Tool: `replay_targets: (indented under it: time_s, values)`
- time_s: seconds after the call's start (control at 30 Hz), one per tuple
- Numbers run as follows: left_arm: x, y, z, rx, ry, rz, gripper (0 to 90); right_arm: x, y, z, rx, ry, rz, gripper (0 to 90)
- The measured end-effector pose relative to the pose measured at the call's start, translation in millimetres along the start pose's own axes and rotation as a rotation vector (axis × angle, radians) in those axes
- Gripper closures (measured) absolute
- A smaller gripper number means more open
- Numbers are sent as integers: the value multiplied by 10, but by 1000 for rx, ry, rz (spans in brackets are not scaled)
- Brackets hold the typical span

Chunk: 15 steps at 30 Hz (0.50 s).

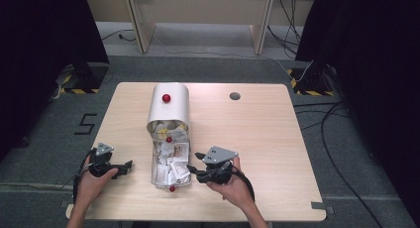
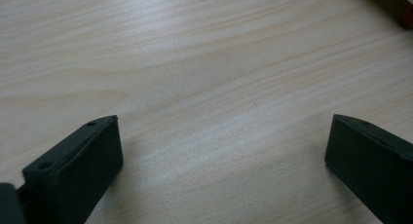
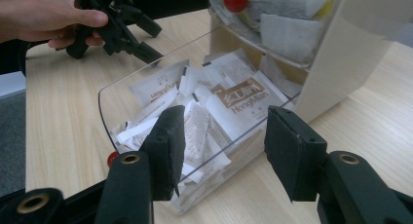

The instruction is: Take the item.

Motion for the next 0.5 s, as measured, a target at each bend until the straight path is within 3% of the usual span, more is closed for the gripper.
replay_targets:
  time_s: [0.23,0.5]
  values:
    - [0,0,0,-1,-1,0,0,-122,-82,37,19,-9,24,512]
    - [0,0,0,0,0,0,0,-202,-81,46,29,-17,28,515]
Point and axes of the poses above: each handheld gripper's, and its own axes: x roughly backward along the jaws, z roughly out of its top, y roughly to its right, the point moved 8 cm from there along -x, roughly forward along the jaws, and after that the axes turned 6 degrees about -x, right-handed, at the moved point
